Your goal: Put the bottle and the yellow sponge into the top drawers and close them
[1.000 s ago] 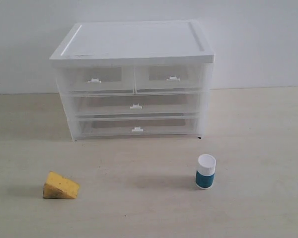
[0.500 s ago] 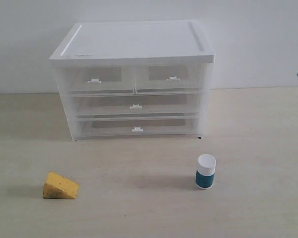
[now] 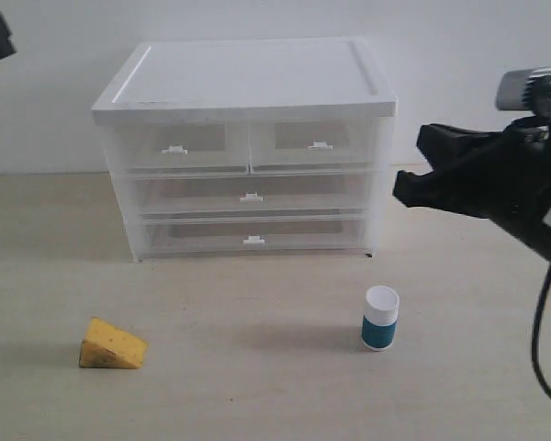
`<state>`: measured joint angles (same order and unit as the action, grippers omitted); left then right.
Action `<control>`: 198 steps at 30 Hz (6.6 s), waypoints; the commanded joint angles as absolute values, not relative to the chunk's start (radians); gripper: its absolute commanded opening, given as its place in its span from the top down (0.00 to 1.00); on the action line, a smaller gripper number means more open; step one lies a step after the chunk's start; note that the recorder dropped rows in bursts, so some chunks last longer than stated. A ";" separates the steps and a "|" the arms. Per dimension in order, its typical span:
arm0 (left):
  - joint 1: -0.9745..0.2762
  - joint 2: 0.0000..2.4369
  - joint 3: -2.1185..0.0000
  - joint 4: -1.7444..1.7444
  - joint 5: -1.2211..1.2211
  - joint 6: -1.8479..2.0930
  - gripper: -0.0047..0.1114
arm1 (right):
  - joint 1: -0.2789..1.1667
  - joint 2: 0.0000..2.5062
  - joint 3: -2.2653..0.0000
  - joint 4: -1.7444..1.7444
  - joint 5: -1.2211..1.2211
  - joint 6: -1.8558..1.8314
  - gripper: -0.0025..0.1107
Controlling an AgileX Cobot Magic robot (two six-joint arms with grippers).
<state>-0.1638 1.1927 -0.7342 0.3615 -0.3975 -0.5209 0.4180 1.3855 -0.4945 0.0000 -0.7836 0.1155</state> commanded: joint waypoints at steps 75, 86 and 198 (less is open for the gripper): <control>-0.359 1.801 -1.235 0.593 -0.155 -0.509 0.92 | 0.568 2.045 -0.983 0.305 -1.083 1.436 0.76; -0.359 1.801 -1.235 0.593 -0.152 -0.509 0.92 | 0.568 2.045 -1.019 0.325 -1.078 1.399 0.98; -0.359 1.801 -1.235 0.593 -0.096 -0.505 0.92 | 0.649 1.861 -0.901 0.507 -0.862 1.054 0.98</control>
<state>-0.3573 1.7983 -1.2402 0.5869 -0.1557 -0.5044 0.6468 1.9069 -0.9275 0.5105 -0.8461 1.0842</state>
